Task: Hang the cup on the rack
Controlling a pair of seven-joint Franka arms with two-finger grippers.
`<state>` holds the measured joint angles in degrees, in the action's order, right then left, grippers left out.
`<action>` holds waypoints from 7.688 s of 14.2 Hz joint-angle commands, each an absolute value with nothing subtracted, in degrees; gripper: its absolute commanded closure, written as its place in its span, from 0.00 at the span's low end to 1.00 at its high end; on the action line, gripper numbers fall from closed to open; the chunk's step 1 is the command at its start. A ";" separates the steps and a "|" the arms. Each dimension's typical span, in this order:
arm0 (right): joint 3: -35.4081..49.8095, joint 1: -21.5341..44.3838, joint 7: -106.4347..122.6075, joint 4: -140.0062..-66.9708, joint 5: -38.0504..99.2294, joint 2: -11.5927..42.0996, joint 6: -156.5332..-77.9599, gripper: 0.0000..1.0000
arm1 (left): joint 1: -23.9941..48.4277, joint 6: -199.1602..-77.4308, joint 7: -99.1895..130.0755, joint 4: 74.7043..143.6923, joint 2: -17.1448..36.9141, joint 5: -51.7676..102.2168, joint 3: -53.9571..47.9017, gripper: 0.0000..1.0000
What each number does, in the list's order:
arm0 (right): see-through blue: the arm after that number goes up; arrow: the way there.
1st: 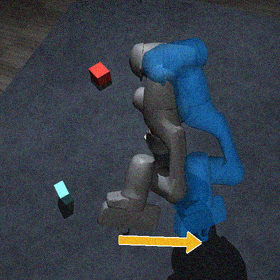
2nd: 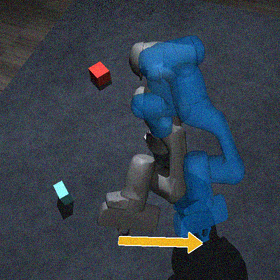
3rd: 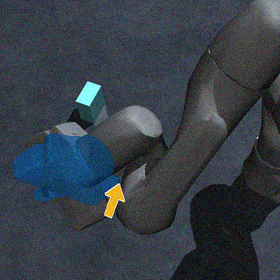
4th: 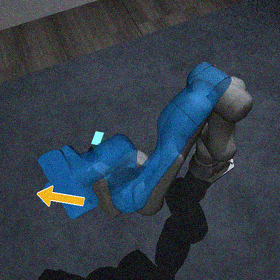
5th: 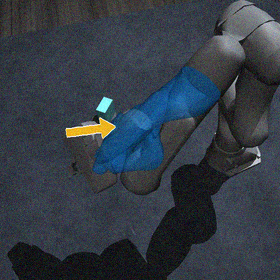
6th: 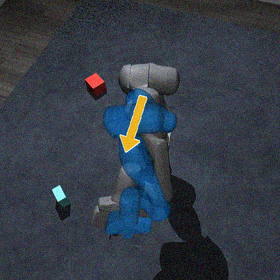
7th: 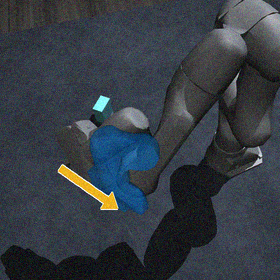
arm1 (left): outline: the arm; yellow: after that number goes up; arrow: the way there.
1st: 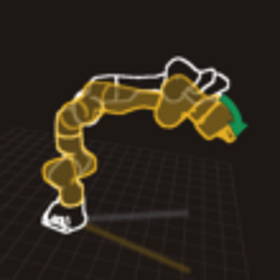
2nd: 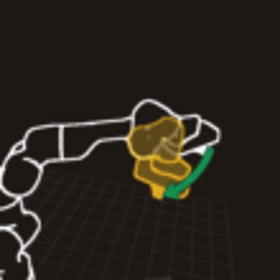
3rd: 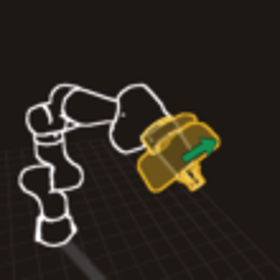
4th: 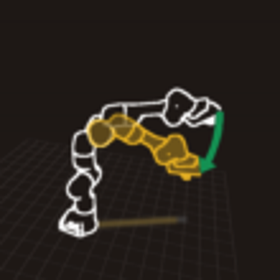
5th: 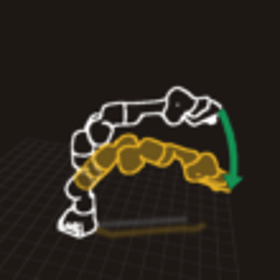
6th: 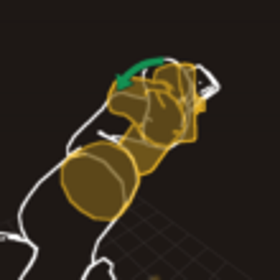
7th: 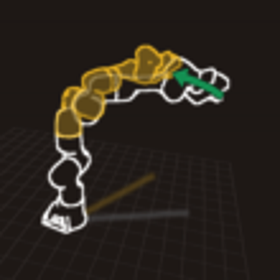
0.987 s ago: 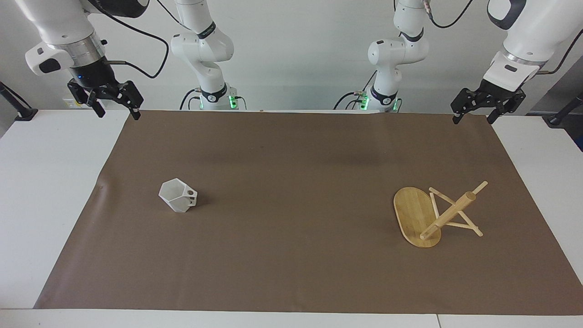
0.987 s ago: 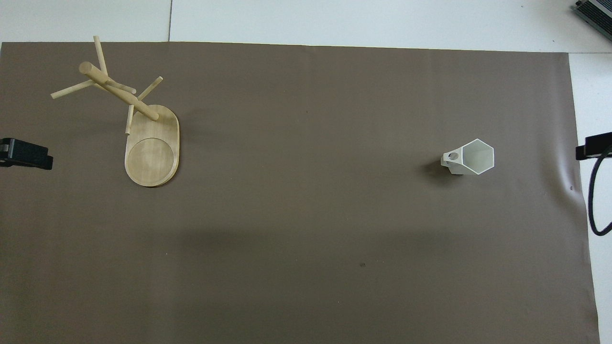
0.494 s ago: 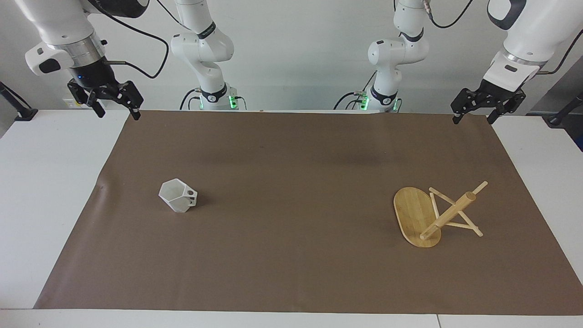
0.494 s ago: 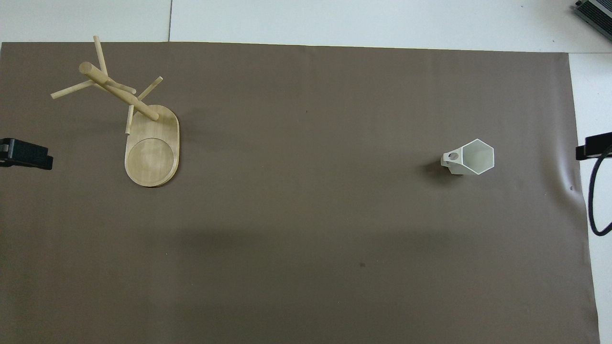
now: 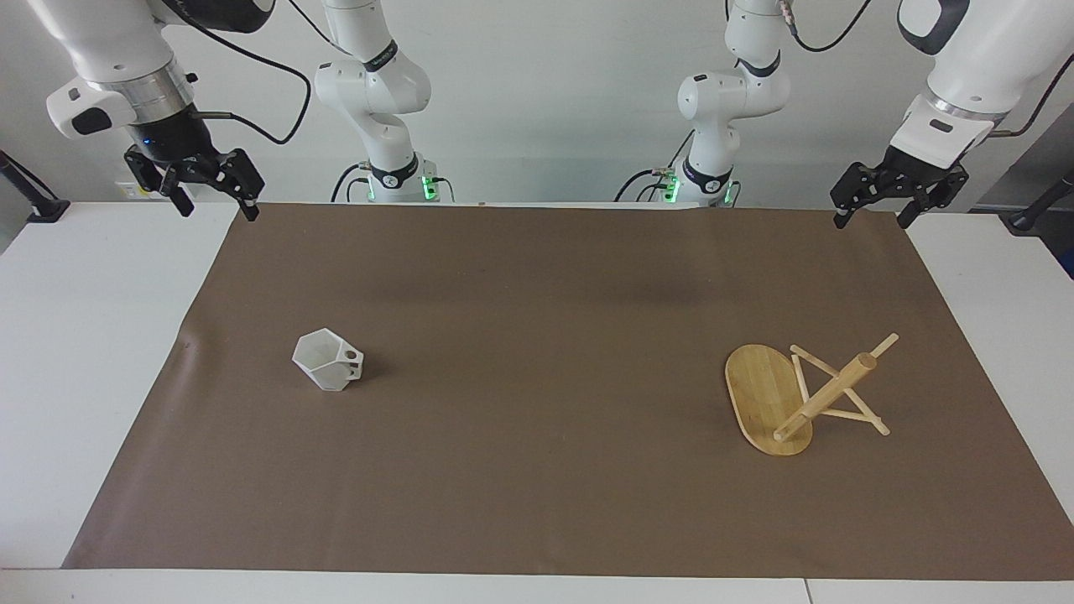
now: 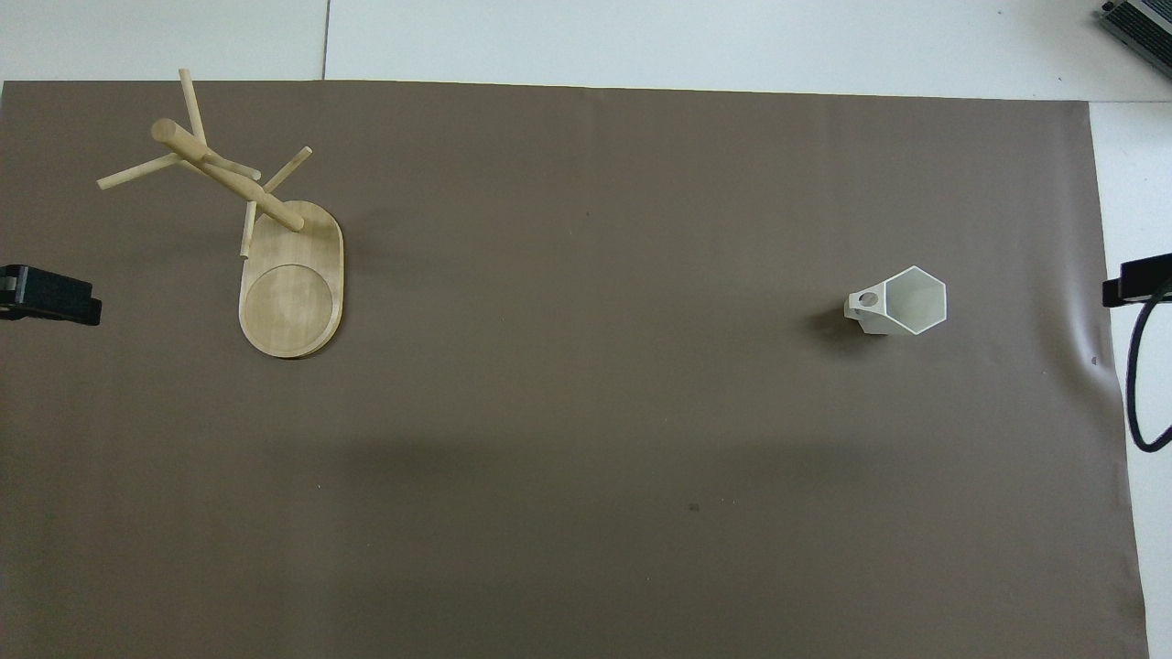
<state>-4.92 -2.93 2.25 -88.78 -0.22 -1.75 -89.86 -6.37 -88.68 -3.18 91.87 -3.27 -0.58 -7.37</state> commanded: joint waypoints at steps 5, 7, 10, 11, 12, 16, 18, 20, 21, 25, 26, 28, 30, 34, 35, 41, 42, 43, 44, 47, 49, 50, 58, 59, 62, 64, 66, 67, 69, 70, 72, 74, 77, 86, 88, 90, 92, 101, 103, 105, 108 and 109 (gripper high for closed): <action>-4.66 -3.60 3.43 -89.47 0.88 -2.46 -89.74 0.00 | -6.77 -89.12 -2.72 93.52 -4.66 0.09 -7.47 0.00; -4.66 -3.60 3.43 -89.47 0.88 -2.46 -89.74 0.00 | -6.77 -89.12 -2.72 93.52 -4.66 0.09 -7.47 0.00; -4.66 -3.52 3.43 -89.47 0.88 -2.46 -89.74 0.00 | -6.77 -89.12 -2.72 93.52 -4.66 0.09 -7.47 0.00; -4.66 -3.52 3.43 -89.47 0.88 -2.46 -89.74 0.00 | -6.77 -89.12 -2.72 93.52 -4.66 0.00 -7.47 0.00; -4.66 -3.52 3.51 -89.39 0.88 -2.46 -89.82 0.00 | -6.77 -89.12 -2.72 93.52 -4.66 0.09 -7.47 0.00; -4.75 -3.87 4.65 -90.61 0.97 -2.99 -90.35 0.00 | -6.77 -89.12 -2.72 93.51 -4.66 0.09 -7.47 0.00; -4.83 -4.04 7.72 -90.79 0.36 -2.99 -90.79 0.00 | -6.77 -89.12 -2.72 93.52 -4.66 0.09 -7.47 0.00; -4.92 -4.39 7.74 -91.40 0.35 -3.16 -91.57 0.00 | -6.77 -89.12 -2.72 93.52 -4.66 0.09 -7.47 0.00; -4.83 -4.48 7.82 -92.62 0.53 -3.43 -94.71 0.00 | -6.77 -89.12 -2.72 93.52 -4.66 0.00 -7.47 0.00; -4.83 -4.39 7.65 -98.87 1.23 -4.57 -103.87 0.00 | -6.77 -89.12 -2.72 93.52 -4.66 0.09 -7.47 0.00; -4.83 -4.39 7.73 -98.96 1.40 -3.79 -104.23 0.00 | -6.77 -89.12 -2.72 93.52 -4.66 0.00 -7.47 0.00; -4.83 -4.92 7.73 -98.96 2.28 -1.68 -104.85 0.00 | -6.77 -89.12 -2.72 93.52 -4.66 0.09 -7.47 0.00; -4.83 -5.01 7.65 -99.05 2.64 0.86 -106.43 0.00 | -6.77 -89.12 -2.72 93.52 -4.66 0.00 -7.47 0.00; -4.83 -5.01 7.56 -99.05 2.64 5.70 -111.26 0.00 | -6.77 -89.12 -2.72 93.52 -4.66 0.09 -7.47 0.00; -4.83 -5.01 7.56 -99.05 2.64 7.02 -112.49 0.00 | -6.77 -89.12 -2.72 93.52 -4.66 0.09 -7.47 0.00; -4.66 -5.01 7.56 -99.05 2.81 14.40 -118.82 0.00 | -6.77 -89.12 -2.72 93.52 -4.66 0.09 -7.47 0.00; -4.48 -4.92 7.47 -99.05 3.42 15.02 -119.00 0.00 | -6.77 -89.12 -2.72 93.52 -4.66 0.09 -7.47 0.00; -4.40 -4.92 7.47 -99.49 3.60 15.29 -118.83 0.00 | -6.77 -89.12 -2.72 93.52 -4.66 0.00 -7.47 0.00; -4.31 -4.92 7.47 -100.28 3.60 15.21 -118.65 0.00 | -6.77 -89.12 -2.72 93.52 -4.66 0.09 -7.47 0.00; -4.04 -4.83 7.56 -102.38 3.60 15.03 -118.65 0.00 | -6.77 -89.12 -2.72 93.52 -4.66 0.09 -7.47 0.00; -3.52 -4.75 8.08 -103.09 3.52 14.68 -118.30 0.00 | -6.77 -89.12 -2.72 93.52 -4.66 0.09 -7.47 0.00; -3.34 -4.75 8.26 -103.27 3.52 14.59 -118.04 0.00 | -6.77 -89.12 -2.72 93.52 -4.66 0.09 -7.47 0.00; -3.25 -4.75 8.26 -107.22 3.52 13.98 -118.74 0.02 | -6.77 -87.80 -2.64 93.34 -4.83 0.09 -7.47 0.00; -3.16 -4.75 8.26 -107.31 3.52 13.89 -118.48 0.03 | -6.77 -87.28 -2.64 93.08 -4.92 0.00 -7.47 0.00; -2.64 -4.75 8.26 -107.31 3.52 13.89 -118.30 0.13 | -6.77 -87.63 -2.72 93.16 -5.36 0.00 -7.56 0.00; -2.37 -4.75 8.17 -107.31 3.52 13.89 -118.30 0.18 | -6.77 -87.45 -2.72 93.51 -5.54 0.00 -7.47 0.00; -2.37 -4.75 7.65 -107.40 3.60 13.89 -118.39 0.27 | -7.73 -88.85 -4.30 93.60 -5.54 0.00 -7.47 0.00; -2.29 -4.75 7.65 -107.66 3.60 13.80 -118.56 0.27 | -7.73 -88.16 -4.57 93.60 -5.45 0.00 -7.56 0.00; -2.37 -4.75 7.65 -107.84 3.60 13.80 -118.83 0.30 | -7.82 -88.50 -4.75 93.17 -5.10 -0.17 -7.56 0.00; -2.37 -4.75 7.65 -107.93 3.60 13.71 -118.74 0.32 | -7.65 -89.03 -4.75 92.56 -4.58 -0.35 -7.47 0.00; -2.37 -4.75 7.56 -107.93 3.60 13.54 -118.74 0.36 | -7.73 -89.47 -4.75 91.24 -2.74 -0.26 -7.56 0.00; -2.37 -4.75 7.56 -107.93 3.60 13.54 -118.74 0.43 | -7.56 -89.12 -4.66 89.05 0.07 0.00 -7.65 0.00; -2.37 -4.75 7.47 -108.10 3.60 13.45 -118.65 0.52 | -8.26 -87.45 -2.83 85.86 2.20 3.23 -7.65 0.00; -2.37 -4.83 7.47 -108.19 3.60 13.45 -118.74 0.85 | -7.91 -88.42 20.18 94.75 -2.55 4.48 -7.73 0.00; -2.37 -4.83 7.47 -108.19 3.60 13.45 -118.74 0.87 | -8.52 -88.16 25.37 94.92 -2.64 7.98 -7.65 0.00; -2.37 -4.83 7.47 -108.11 3.60 13.45 -118.74 0.89 | -8.88 -86.93 31.09 94.92 -2.81 10.80 -7.65 0.00; -2.37 -4.75 7.47 -107.93 3.60 13.53 -118.65 0.92 | -8.79 -84.91 33.04 96.14 -3.77 11.16 -7.47 0.00; -0.45 -4.75 7.47 -103.55 4.13 14.24 -116.82 1.00 | -8.18 -82.71 58.96 96.86 -4.31 21.88 -7.65 0.00; -0.35 -4.75 7.47 -100.91 9.64 14.24 -114.62 1.00 | -7.91 -82.88 63.87 96.94 -4.39 22.41 -8.00 0.00; -0.18 -4.40 7.38 -97.84 14.48 14.24 -111.98 1.00 | -9.13 -84.28 69.50 97.29 -4.48 29.31 -7.56 0.00; 3.59 -4.31 6.51 -95.72 17.92 13.98 -112.15 1.00 | -12.13 -86.48 73.65 100.79 -5.71 36.19 -7.65 0.00; 5.00 -4.22 5.29 -95.28 18.54 13.97 -112.32 1.00 | -12.30 -88.14 74.35 102.81 -6.50 38.82 -7.65 0.00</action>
